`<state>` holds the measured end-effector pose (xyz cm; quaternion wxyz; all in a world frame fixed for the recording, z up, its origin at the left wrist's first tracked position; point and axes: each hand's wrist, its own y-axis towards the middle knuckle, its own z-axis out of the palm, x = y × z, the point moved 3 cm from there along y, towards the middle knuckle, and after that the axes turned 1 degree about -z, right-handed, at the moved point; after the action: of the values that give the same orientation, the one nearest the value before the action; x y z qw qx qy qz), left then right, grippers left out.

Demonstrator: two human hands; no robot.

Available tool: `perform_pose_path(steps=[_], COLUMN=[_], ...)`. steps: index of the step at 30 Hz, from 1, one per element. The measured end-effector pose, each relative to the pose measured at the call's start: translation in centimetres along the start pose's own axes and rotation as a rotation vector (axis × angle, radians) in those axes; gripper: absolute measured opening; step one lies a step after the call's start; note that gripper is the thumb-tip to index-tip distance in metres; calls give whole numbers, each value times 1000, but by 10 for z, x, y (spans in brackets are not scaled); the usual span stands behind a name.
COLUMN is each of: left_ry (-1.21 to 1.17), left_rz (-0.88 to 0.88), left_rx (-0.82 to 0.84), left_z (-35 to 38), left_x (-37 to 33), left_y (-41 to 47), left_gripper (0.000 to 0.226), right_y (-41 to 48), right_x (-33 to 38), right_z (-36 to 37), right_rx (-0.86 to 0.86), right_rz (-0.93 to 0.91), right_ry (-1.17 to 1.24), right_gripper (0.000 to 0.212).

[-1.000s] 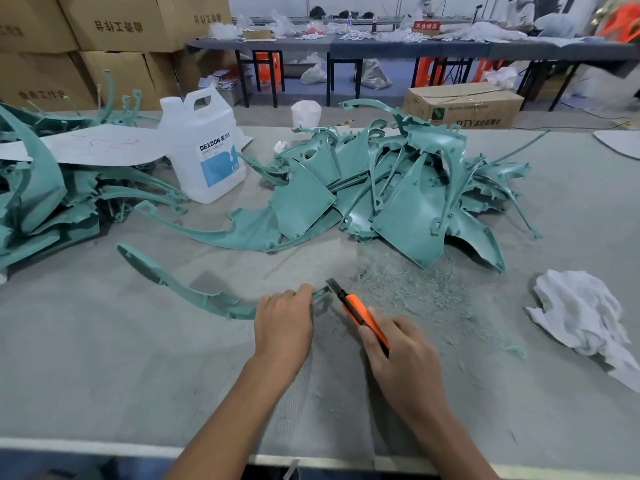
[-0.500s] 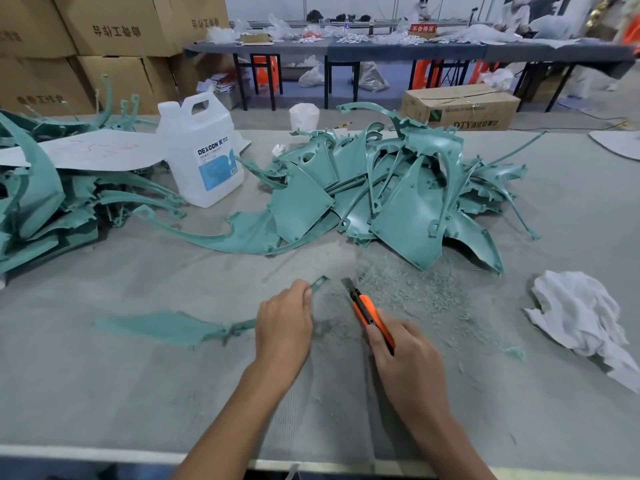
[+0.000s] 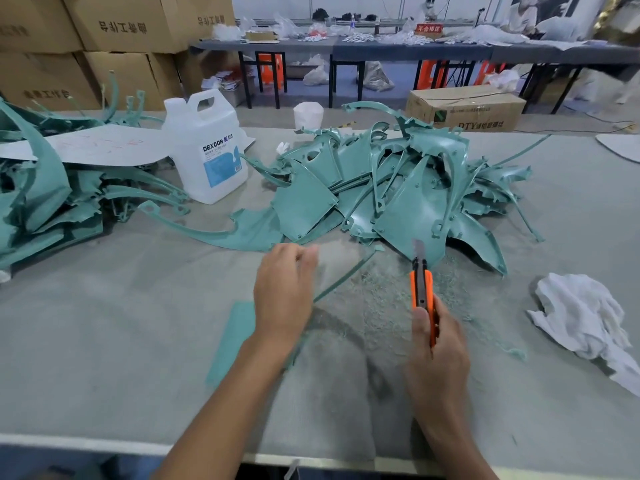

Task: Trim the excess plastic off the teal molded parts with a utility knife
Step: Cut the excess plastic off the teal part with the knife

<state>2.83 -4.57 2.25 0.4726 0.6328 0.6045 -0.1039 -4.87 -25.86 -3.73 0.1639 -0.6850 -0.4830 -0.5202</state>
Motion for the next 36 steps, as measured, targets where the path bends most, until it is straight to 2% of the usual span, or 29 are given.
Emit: perform_pose_path(steps=[3,6,8,9,11,15,20,22,25,29,32,36], left_ry=[168,373,491,518,517,519,532,524,510,517,508,477], left_rz=[-77,-209,-254,-252,-246,-220,-241,-243,-245,-239,-224,-241], left_rx=[36,307,533,582,595,620,661,644,620,603,590,562], left_z=[-37,-54,-50,-45,-34,-19,-15,-14,-14,-12,-12,-17], left_x=[39,74,88,91,87,75,70,69,69,69,68,64], left_y=[-5,-25,-46,-54,-62,-60,-59,-63,-66,-65,-65,-64], left_gripper=[62,61,96,111,124,131,131,135,135,133,134,134], right_y=[-3,-12,-17,-18,-18,-11,-5,0,5,-2,7,0], right_x=[7,11,12,13,20,31,31,32,31,32,28,26], right_z=[-5,-11,-15,-16,-13,1,10,9,9,9,6,7], right_rx=[-21,37,115,154,266,537,705,715,640,711,615,682], right_rz=[-8,-51,-105,-151,-221,-364,-428,-439,-473,-488,-539,-510], right_ry=[59,86,23,-34,-150,-434,-520,-544,-642,-566,-656,-549], right_gripper=[44,31,27,27,35,49,58,52,46,49,49,50])
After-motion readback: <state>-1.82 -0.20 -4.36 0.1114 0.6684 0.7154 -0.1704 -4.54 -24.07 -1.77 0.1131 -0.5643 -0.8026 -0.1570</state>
